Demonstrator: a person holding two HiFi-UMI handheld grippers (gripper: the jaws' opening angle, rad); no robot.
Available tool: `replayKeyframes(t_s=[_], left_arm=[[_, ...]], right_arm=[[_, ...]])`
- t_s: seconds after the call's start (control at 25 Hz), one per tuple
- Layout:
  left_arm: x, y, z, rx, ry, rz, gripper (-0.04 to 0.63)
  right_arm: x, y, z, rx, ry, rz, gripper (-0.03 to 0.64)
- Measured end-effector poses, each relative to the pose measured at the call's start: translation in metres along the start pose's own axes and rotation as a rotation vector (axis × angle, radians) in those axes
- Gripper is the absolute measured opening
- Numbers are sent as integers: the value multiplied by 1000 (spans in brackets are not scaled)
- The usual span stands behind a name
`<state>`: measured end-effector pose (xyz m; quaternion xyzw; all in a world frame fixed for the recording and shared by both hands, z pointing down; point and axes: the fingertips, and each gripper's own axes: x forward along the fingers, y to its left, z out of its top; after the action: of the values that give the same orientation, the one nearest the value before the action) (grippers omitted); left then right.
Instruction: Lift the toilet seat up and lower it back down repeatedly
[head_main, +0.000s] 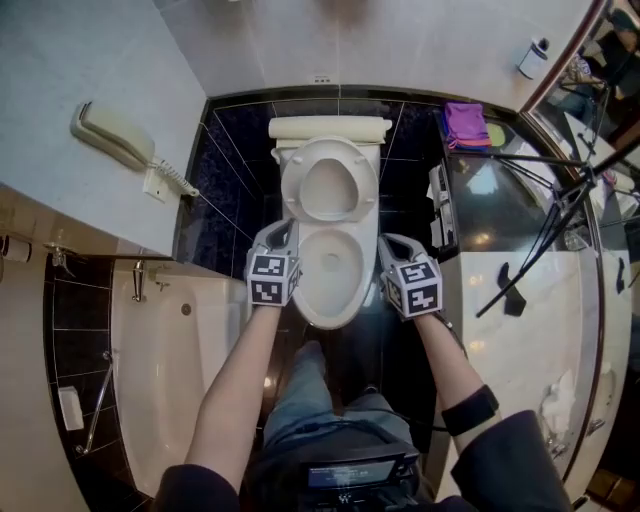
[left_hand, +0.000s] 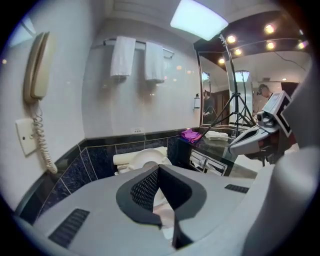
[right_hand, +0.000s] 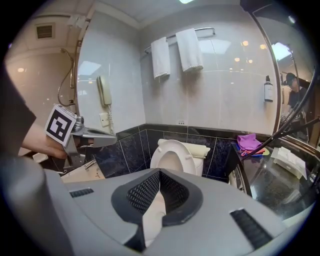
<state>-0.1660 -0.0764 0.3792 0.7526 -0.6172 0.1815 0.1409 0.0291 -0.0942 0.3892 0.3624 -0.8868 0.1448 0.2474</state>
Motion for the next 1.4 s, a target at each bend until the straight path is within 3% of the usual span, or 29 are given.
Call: replayKeyframes(t_s=[0.32,0.64,1.4], left_arm=[[-107,-36,16,1,-71,58,-8],[-177,-60,22,-33,-119,70,-8],[-216,-83,-13,-32,-85,26,-8]], right_arm=[[-83,17,-1,-18,-29,-2,17],[-135,39,-2,-27,-54,4,15],[-171,48,-40,-14,-25,-38,14]])
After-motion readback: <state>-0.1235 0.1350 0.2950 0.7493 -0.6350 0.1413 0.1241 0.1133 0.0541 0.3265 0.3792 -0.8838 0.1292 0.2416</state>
